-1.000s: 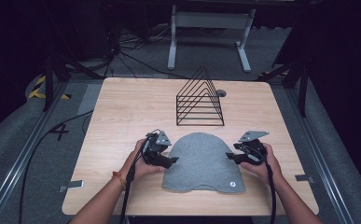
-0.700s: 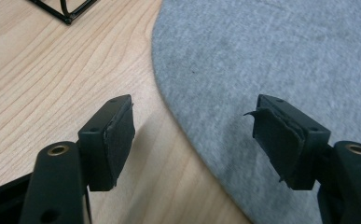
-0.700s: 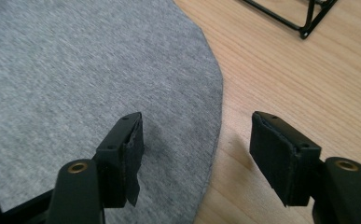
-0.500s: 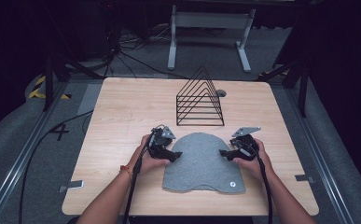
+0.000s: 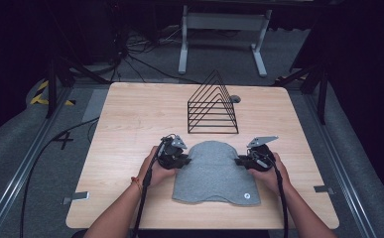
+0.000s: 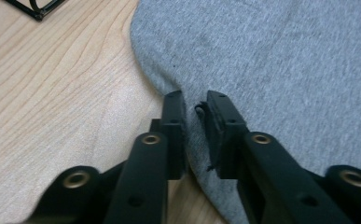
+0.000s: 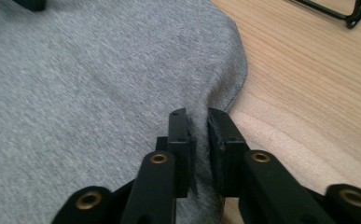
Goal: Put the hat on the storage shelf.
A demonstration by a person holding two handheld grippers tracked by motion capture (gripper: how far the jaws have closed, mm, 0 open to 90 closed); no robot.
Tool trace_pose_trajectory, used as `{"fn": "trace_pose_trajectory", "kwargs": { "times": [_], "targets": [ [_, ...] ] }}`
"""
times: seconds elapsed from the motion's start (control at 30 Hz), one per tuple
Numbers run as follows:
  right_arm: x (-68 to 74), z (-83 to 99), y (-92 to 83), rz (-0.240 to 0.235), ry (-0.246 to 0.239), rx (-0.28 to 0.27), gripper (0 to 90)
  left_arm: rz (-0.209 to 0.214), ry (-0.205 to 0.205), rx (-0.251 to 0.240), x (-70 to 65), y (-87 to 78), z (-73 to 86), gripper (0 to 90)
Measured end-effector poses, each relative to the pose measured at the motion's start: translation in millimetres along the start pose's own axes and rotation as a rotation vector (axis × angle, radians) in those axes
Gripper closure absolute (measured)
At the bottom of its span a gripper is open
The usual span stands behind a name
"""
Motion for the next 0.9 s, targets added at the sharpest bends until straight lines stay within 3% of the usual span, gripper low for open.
{"fn": "trace_pose_trajectory", "kwargs": {
  "times": [0.17, 0.33, 0.47, 0.6, 0.67, 0.9],
  "targets": [
    [-0.3, 1.5, -0.8, -0.016, 0.006, -0.006, 85.1, -0.007, 0.014, 0.014, -3.3, -1.1, -0.9, 83.6],
    [3.8, -0.2, -10.9, -0.022, -0.021, -0.035, 85.5, -0.004, 0.026, -0.036, -7.7, -9.3, -4.5, 85.4],
    [7.8, -4.4, -27.6, -0.005, -0.054, -0.078, 85.5, -0.003, 0.059, -0.096, -15.2, -25.3, -13.2, 85.8],
    [9.4, -13.4, -52.1, 0.009, -0.067, -0.155, 85.6, 0.0, 0.082, -0.164, -22.7, -47.2, -26.1, 86.1],
    [10.6, -17.4, -61.5, 0.015, -0.076, -0.177, 85.6, -0.003, 0.092, -0.169, -23.0, -50.5, -28.6, 86.2],
    [17.1, -45.9, -102.1, 0.045, -0.125, -0.273, 85.7, -0.039, 0.155, -0.247, -28.7, -90.2, -67.7, 86.3]
  ]
}}
Point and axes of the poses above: each handheld gripper's, and its own axes: y roughly forward along the jaws, z roughly out of its underside, x roughly to its left, the point moved 1 cm from there along y, roughly forward along the jaws, and after that the axes turned 2 degrees about -y, right-handed, at the moved point
